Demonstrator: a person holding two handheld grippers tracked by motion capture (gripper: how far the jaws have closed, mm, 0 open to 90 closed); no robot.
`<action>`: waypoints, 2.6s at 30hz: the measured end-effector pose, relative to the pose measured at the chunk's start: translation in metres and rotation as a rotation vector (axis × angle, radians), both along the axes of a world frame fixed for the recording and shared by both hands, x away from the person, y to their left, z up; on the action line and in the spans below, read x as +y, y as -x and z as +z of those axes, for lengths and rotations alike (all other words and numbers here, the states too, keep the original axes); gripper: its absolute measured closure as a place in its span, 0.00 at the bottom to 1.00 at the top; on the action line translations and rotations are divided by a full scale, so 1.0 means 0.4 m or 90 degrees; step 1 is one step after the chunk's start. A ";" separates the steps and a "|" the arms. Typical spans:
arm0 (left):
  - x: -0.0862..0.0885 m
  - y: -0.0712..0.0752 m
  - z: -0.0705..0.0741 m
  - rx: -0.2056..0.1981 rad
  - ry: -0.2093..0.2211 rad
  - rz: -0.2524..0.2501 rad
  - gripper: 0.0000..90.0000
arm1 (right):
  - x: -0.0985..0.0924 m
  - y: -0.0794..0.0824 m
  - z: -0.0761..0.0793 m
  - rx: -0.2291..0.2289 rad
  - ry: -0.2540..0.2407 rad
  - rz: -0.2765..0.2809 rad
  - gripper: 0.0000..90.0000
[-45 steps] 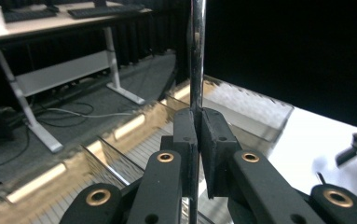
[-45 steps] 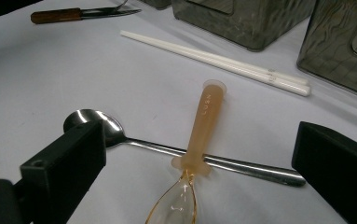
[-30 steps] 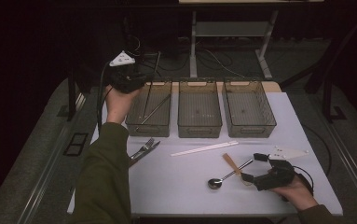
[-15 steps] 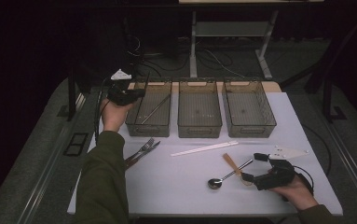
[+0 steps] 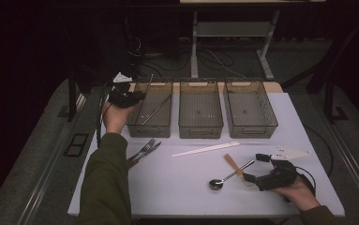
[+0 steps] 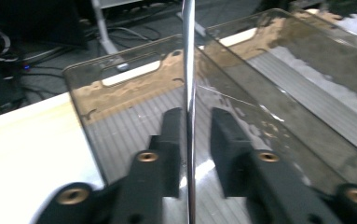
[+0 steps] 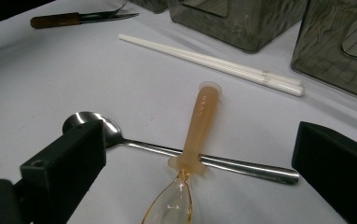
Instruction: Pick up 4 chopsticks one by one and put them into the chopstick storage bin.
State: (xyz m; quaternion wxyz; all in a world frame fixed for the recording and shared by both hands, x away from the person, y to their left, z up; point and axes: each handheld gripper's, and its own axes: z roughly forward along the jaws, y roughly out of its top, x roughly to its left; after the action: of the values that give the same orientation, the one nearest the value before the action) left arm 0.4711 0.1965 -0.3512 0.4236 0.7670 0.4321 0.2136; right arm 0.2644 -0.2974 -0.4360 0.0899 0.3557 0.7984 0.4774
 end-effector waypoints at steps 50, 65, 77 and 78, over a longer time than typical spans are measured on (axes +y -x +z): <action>-0.167 0.296 -0.093 0.022 0.033 -0.234 0.46 | 0.004 0.004 0.002 -0.006 0.007 0.000 0.03; -0.219 0.324 -0.195 0.072 -0.044 -0.279 0.65 | 0.000 0.006 0.005 -0.008 0.001 -0.001 0.03; -0.228 0.313 -0.221 0.093 -0.050 -0.304 0.75 | -0.002 0.006 0.006 -0.007 -0.001 -0.001 0.03; -0.226 0.312 -0.223 0.092 -0.050 -0.305 0.76 | -0.002 0.006 0.006 -0.007 0.000 0.000 0.03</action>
State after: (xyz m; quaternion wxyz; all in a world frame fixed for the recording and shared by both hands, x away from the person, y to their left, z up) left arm 0.3464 0.1059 -0.4402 0.4001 0.8766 0.2584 0.0686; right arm 0.2621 -0.2982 -0.4337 0.0945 0.3529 0.7979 0.4795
